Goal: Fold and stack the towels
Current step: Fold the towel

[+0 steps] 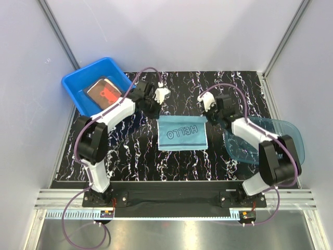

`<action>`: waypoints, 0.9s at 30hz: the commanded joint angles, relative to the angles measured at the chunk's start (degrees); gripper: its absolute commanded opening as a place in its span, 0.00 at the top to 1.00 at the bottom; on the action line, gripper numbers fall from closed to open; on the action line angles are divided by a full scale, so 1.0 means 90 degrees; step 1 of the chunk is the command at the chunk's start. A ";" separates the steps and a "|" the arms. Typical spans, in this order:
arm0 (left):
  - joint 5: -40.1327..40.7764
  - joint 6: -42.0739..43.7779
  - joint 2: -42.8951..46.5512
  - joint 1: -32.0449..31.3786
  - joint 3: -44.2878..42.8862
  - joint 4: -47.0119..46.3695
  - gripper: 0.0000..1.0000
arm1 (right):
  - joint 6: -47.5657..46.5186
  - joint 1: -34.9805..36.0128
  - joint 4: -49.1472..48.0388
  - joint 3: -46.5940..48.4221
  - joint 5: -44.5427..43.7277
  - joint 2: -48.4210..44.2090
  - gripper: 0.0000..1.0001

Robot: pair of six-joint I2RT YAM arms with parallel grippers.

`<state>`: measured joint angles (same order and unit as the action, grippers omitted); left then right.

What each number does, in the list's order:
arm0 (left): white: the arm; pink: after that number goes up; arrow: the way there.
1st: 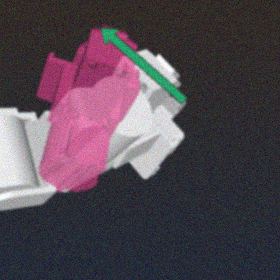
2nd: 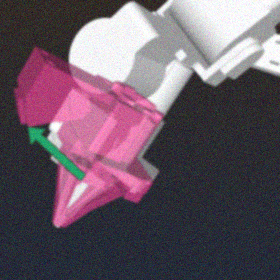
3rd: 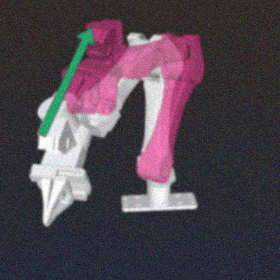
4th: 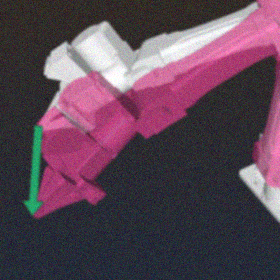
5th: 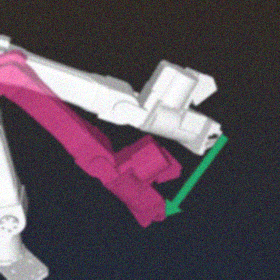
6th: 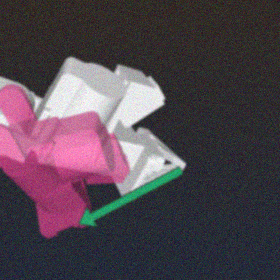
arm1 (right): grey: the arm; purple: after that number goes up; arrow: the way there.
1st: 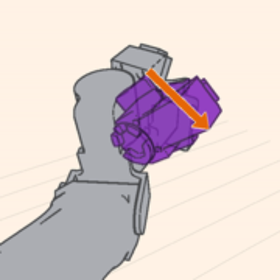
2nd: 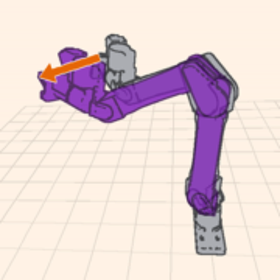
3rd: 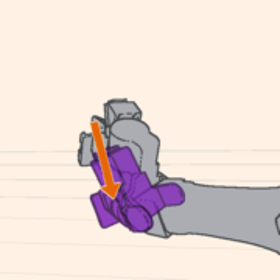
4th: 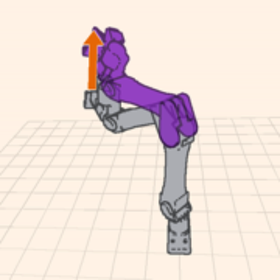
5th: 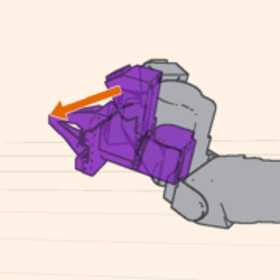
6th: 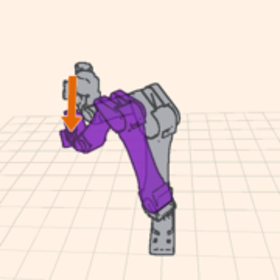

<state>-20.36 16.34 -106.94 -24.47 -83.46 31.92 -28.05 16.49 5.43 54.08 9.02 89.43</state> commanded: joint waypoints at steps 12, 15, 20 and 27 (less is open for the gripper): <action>0.0397 -0.0799 0.1647 -0.0416 0.1792 -0.0744 1.00 | 0.1924 0.0531 0.0295 -0.1087 -0.1012 -0.1557 1.00; 0.0436 -0.0878 0.1735 -0.0533 0.2017 -0.0754 1.00 | 0.2257 0.0599 0.0548 -0.1156 -0.1041 -0.1596 1.00; 0.0446 -0.1063 0.1862 -0.0562 0.2251 -0.0676 1.00 | 0.2736 0.0609 0.0705 -0.1273 -0.0787 -0.1762 1.00; 0.0504 -0.1307 0.2096 -0.0767 0.2496 -0.0656 0.98 | 0.3048 0.0765 0.1182 -0.1175 -0.0875 -0.2192 0.98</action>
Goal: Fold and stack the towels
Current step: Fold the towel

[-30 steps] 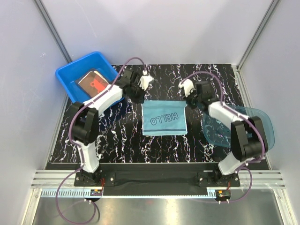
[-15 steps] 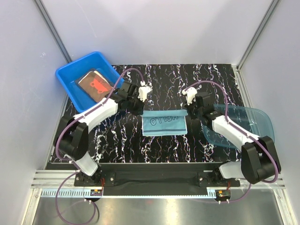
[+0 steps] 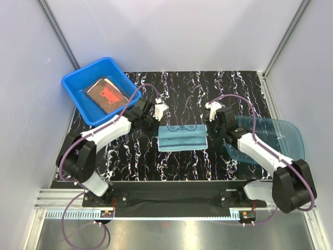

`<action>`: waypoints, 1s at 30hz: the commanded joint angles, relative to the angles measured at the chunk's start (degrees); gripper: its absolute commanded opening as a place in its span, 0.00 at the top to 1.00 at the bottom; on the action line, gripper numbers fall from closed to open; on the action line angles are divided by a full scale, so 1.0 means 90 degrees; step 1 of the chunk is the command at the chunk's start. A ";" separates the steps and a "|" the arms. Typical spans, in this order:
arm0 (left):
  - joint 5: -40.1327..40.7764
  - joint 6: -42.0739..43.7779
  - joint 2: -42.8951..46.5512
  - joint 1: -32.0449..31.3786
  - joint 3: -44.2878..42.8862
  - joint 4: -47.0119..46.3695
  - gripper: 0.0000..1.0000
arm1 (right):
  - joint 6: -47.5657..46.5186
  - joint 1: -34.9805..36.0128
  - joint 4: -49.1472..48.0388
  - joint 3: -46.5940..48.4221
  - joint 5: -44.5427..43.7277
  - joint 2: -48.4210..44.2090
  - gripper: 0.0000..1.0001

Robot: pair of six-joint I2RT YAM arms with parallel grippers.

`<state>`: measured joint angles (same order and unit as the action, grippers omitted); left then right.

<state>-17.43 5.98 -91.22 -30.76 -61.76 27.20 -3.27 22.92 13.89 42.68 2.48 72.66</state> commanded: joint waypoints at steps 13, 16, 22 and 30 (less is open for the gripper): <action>0.0306 -0.0450 0.0311 -0.0380 0.0202 0.0248 0.75 | 0.1172 0.0061 0.1005 0.0385 0.0125 -0.0056 0.70; 0.0384 -0.0430 0.0428 -0.0400 -0.0022 0.0668 0.60 | 0.1310 0.0061 0.1414 0.0716 0.0261 -0.0183 0.58; 0.0433 -0.0644 0.0731 -0.0420 -0.0365 0.0826 0.55 | 0.2012 0.0071 0.1963 0.1547 0.0602 0.0070 0.59; 0.0559 -0.2000 0.0497 -0.0449 0.0747 -0.0920 0.56 | 0.2228 0.0061 0.1836 0.1694 0.0447 0.1348 0.68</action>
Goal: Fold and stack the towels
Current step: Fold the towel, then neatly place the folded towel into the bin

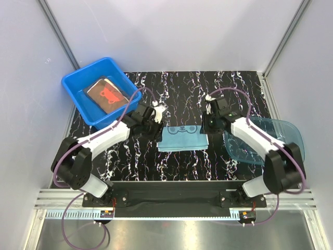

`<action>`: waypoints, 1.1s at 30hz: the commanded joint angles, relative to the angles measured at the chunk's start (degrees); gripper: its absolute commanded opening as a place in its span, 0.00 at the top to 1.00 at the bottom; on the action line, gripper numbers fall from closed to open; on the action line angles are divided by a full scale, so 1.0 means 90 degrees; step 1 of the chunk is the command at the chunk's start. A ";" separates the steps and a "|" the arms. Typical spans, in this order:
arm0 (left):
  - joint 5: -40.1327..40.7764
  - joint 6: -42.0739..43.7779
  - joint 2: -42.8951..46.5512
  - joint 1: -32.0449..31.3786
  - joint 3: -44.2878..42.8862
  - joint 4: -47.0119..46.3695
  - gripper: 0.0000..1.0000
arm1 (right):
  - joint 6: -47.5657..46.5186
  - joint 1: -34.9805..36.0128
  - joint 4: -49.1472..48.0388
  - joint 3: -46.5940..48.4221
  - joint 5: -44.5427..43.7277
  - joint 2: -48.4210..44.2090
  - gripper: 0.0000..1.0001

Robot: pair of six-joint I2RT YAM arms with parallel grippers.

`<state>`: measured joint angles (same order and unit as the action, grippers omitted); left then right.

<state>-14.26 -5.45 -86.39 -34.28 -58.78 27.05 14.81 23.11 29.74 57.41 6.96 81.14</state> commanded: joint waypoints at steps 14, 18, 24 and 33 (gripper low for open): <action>0.0686 -0.1395 0.0270 -0.0644 0.1073 -0.0927 0.57 | 0.0572 0.0039 0.0123 -0.0481 -0.0588 0.0877 0.68; 0.1124 -0.1776 0.0662 -0.0556 0.0800 -0.0594 0.49 | 0.0513 0.0049 0.0309 -0.0325 -0.0608 0.0760 0.68; 0.1137 -0.2850 0.0459 0.0175 0.1032 -0.0856 0.42 | 0.0630 0.0049 0.0290 -0.0207 -0.0423 0.0350 0.66; 0.0706 -0.3974 -0.0205 0.0342 0.1356 -0.2185 0.37 | 0.0591 0.0039 0.0143 -0.0109 -0.0363 -0.0128 0.43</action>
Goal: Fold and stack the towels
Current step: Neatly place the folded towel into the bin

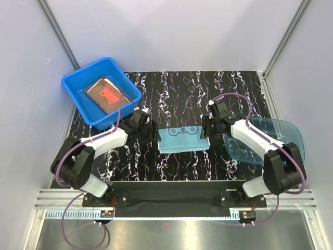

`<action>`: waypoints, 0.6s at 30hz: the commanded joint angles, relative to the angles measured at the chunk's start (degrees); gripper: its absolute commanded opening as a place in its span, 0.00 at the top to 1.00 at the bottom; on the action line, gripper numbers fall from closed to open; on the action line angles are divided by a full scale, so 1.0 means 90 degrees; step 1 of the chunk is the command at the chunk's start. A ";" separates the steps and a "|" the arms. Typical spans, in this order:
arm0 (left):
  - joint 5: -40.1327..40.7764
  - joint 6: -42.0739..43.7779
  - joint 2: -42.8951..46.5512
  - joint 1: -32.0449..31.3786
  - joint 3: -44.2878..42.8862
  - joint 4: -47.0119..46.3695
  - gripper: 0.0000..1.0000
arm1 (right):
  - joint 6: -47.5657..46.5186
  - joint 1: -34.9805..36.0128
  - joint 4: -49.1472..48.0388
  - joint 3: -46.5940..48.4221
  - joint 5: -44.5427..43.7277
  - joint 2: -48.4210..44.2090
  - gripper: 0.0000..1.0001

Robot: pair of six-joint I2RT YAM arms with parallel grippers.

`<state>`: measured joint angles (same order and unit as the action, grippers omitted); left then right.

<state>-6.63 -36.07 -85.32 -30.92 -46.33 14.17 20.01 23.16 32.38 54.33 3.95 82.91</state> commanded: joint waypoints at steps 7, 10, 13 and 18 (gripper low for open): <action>0.0327 -0.1011 -0.0949 -0.0392 -0.0116 -0.0618 0.39 | -0.0045 0.0034 -0.0229 0.0155 -0.0067 -0.0726 0.00; 0.0444 -0.1245 -0.1203 -0.0539 -0.0107 -0.0608 0.42 | -0.0085 0.0034 -0.0190 0.0145 -0.0155 -0.0921 0.00; 0.0444 -0.1363 -0.1389 -0.0705 -0.0136 -0.0628 0.53 | -0.0085 0.0044 -0.0141 0.0136 -0.0145 -0.1126 0.00; 0.0882 -0.1305 -0.1428 -0.0959 -0.0272 -0.0033 0.86 | -0.0153 0.0034 0.0035 0.0136 -0.0233 -0.1488 0.00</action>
<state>-3.62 -48.21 -96.33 -38.24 -48.82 7.14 19.62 23.16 32.10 54.33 3.55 72.40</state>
